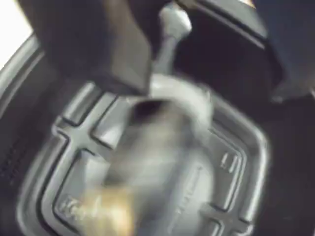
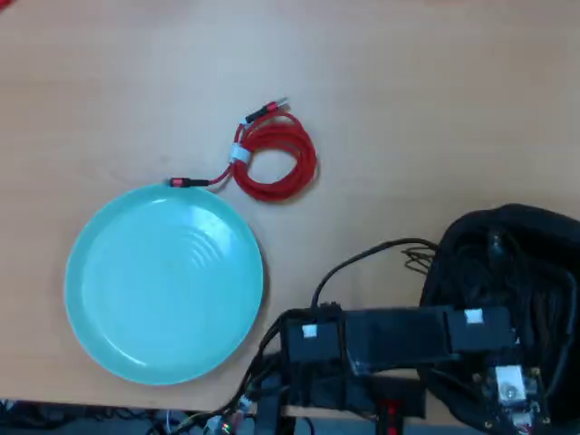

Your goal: Put a black charging cable in a black bowl and put a red charging cable in a green bowl

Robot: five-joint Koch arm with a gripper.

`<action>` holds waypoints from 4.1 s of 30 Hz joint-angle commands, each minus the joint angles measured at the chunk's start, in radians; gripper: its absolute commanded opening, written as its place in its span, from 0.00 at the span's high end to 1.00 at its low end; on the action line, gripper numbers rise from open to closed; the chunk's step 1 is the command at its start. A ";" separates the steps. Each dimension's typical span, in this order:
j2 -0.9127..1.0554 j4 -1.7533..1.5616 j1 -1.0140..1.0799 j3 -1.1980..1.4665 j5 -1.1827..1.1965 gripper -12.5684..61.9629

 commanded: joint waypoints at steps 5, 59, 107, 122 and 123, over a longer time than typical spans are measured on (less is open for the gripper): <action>0.015 0.012 -0.037 -0.124 -0.018 0.52; -0.499 -0.058 -1.726 -0.043 -0.115 0.51; -0.569 0.006 -1.833 0.011 -0.028 0.45; -0.775 0.011 -1.842 -0.193 -0.020 0.74; -0.775 0.009 -1.841 -0.201 -0.021 0.80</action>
